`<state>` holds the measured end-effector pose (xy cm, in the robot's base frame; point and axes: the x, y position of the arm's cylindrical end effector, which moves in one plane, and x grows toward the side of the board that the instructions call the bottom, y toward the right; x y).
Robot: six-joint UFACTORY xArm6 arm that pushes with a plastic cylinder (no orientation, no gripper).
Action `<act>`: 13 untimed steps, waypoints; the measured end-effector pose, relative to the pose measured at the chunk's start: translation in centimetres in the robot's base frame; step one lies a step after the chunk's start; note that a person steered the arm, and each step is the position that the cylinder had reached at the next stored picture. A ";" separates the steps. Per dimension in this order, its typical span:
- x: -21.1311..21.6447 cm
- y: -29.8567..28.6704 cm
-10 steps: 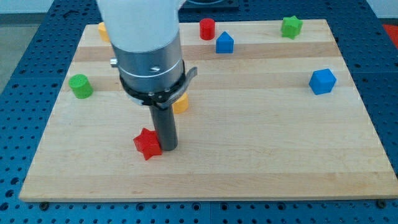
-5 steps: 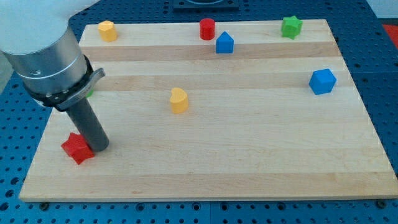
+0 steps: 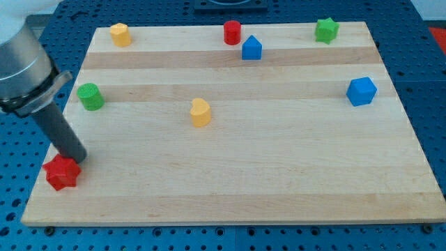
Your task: Push the red star to the bottom left
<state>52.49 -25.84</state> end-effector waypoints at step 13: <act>5.7 10.5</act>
<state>58.20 -15.35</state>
